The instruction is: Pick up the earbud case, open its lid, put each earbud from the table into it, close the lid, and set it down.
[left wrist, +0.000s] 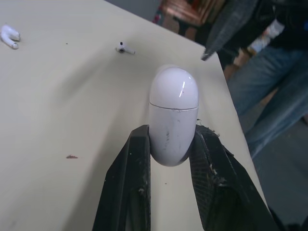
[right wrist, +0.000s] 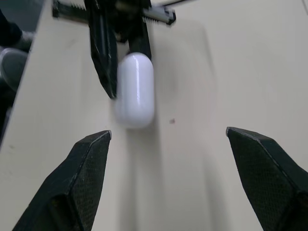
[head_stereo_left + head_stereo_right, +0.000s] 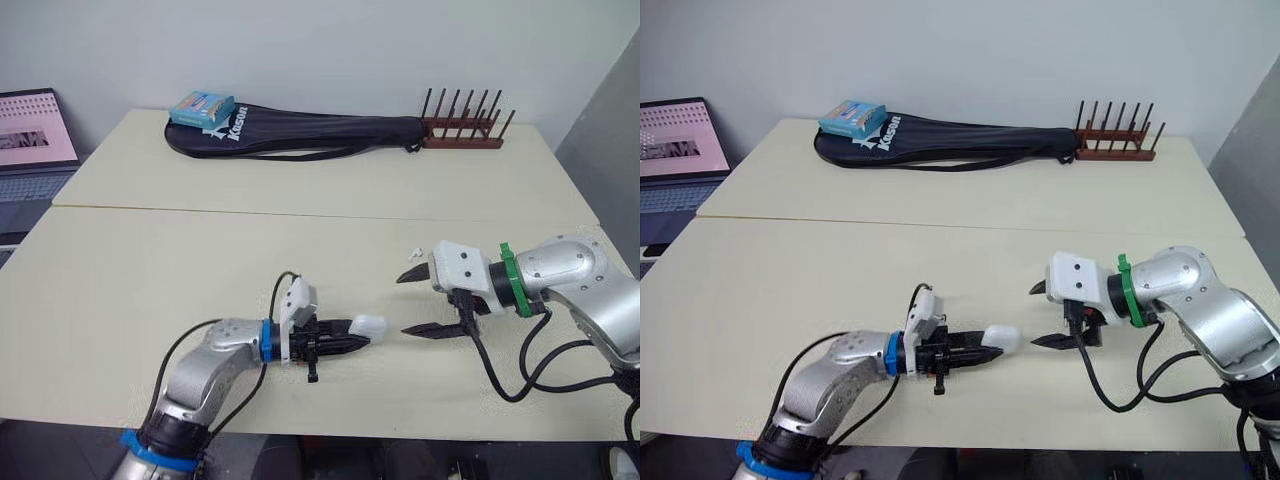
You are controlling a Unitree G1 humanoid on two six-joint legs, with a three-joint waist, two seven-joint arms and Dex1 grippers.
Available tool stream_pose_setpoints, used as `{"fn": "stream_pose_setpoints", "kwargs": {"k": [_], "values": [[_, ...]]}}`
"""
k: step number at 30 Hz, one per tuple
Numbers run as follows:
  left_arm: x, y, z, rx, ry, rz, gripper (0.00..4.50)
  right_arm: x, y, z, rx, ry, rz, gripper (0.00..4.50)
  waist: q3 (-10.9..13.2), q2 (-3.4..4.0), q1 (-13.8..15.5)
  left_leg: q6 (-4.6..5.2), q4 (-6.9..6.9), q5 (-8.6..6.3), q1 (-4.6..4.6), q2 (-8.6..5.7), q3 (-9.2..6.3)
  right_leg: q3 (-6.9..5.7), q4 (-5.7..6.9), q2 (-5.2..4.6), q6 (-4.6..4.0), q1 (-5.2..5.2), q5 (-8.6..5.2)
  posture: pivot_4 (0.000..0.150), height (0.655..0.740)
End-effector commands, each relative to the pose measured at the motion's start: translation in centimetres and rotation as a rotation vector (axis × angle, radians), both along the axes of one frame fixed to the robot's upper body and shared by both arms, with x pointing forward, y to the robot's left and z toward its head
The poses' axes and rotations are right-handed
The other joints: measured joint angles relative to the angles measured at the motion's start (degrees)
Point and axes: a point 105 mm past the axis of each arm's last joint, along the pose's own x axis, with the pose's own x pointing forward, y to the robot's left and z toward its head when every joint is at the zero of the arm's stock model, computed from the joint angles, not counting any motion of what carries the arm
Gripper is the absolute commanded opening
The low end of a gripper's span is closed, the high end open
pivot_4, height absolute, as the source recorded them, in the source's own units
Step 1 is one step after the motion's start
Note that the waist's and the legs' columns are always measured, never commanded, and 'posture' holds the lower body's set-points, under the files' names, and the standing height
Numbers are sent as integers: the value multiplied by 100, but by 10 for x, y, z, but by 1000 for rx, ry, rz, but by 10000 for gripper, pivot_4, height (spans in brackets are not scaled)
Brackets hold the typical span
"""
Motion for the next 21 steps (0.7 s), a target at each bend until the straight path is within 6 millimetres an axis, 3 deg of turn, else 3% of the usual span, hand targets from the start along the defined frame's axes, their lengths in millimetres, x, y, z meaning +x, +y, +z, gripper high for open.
{"fn": "stream_pose_setpoints", "kwargs": {"k": [1, 17, 21], "values": [[0, -2, 16, -92, -75, 12, 7497, -8, 11, 9, 58, -37, 36, 40102, 0, 0, -1, 0, 0, 0, 0, -1, 0, 0, 4, 0, 0, 0, 0, 1500, 7087], [-10, -9, 18, -77, -136, -74, 7497, 15, 18, 8, 52, -37, -22, 40102, 0, 0, -4, 0, 1, 0, 3, -3, 2, 1, -1, 0, 0, 4, 0, 1500, 7087], [-6, -10, 20, -98, -122, -43, 7496, 4, 20, 8, 47, 5, 34, 40102, 0, 1, -3, 0, 1, 0, 3, -3, 2, 1, 0, 0, 0, 4, 0, 1500, 7087]]}}
